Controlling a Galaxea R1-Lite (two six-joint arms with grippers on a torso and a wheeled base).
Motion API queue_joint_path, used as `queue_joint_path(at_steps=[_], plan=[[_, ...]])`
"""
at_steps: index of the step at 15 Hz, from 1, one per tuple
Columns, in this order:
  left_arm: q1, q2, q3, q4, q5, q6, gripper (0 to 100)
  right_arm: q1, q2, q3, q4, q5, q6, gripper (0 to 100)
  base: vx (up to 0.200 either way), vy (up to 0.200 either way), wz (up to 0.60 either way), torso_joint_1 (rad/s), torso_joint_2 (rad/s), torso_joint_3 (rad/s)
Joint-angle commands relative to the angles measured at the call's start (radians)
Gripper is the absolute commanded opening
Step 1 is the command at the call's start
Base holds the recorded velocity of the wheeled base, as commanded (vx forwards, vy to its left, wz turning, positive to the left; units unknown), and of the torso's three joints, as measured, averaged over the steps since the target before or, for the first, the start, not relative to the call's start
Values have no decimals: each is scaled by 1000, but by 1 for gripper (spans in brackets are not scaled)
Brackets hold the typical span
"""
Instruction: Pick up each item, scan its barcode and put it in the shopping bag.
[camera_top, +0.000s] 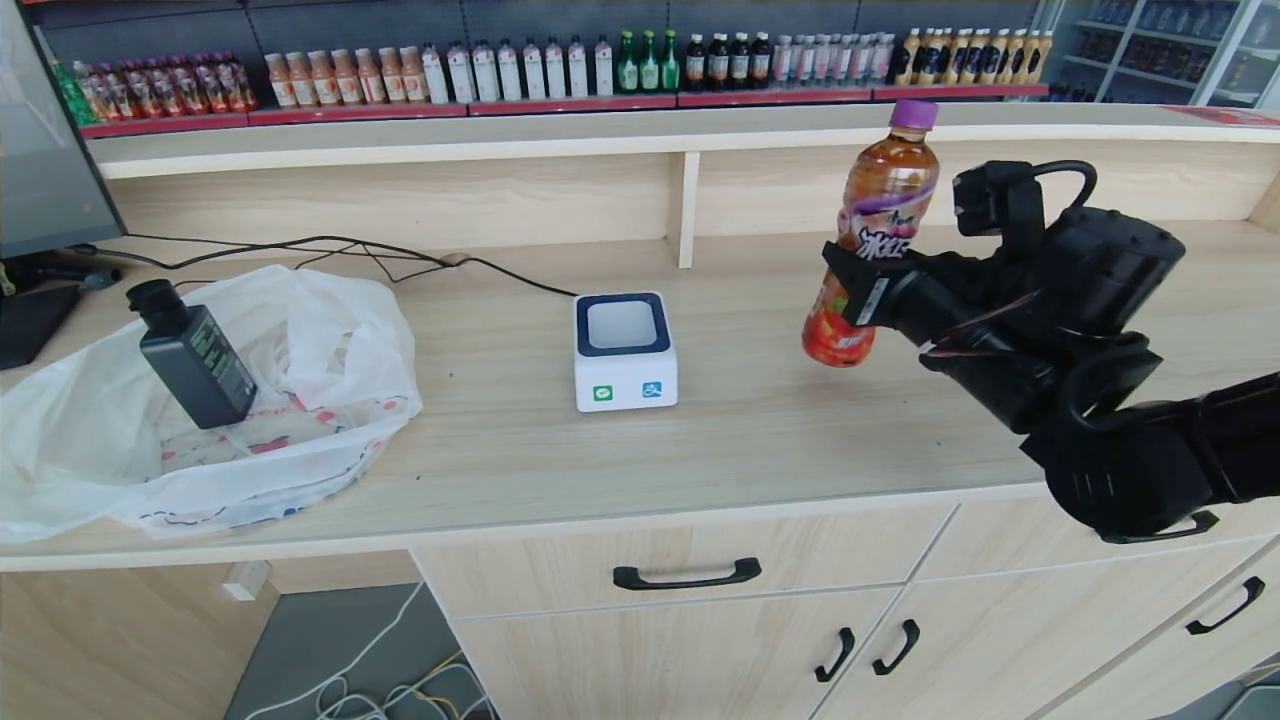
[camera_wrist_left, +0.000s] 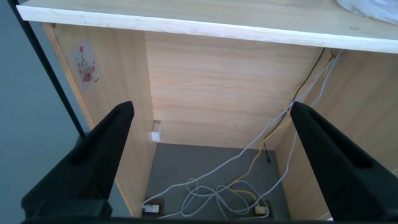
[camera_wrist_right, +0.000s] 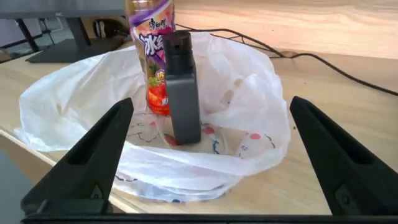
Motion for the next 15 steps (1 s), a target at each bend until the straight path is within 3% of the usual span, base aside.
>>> queue_joint_path(at_steps=[1, 4, 6, 8, 9, 10, 13, 15], plan=[[0, 0, 0, 0, 0, 0, 100, -76, -278, 229, 18, 9, 13, 100, 0, 0, 0, 0, 0, 0], [0, 0, 0, 0, 0, 0, 100, -96, -492, 229, 177, 5, 68, 100, 0, 0, 0, 0, 0, 0], [0, 0, 0, 0, 0, 0, 100, -97, -699, 229, 470, 6, 59, 100, 0, 0, 0, 0, 0, 0], [0, 0, 0, 0, 0, -1, 100, -97, -992, 229, 871, 6, 33, 100, 0, 0, 0, 0, 0, 0], [0, 0, 0, 0, 0, -1, 100, -97, -1056, 229, 960, 6, 25, 100, 0, 0, 0, 0, 0, 0], [0, 0, 0, 0, 0, 0, 100, -96, -1219, 223, 1177, 6, 12, 100, 0, 0, 0, 0, 0, 0], [0, 0, 0, 0, 0, 0, 100, -93, -1441, 229, 1426, 6, -5, 100, 0, 0, 0, 0, 0, 0], [0, 0, 0, 0, 0, -1, 100, -97, -1484, 229, 1475, 6, -4, 100, 0, 0, 0, 0, 0, 0]])
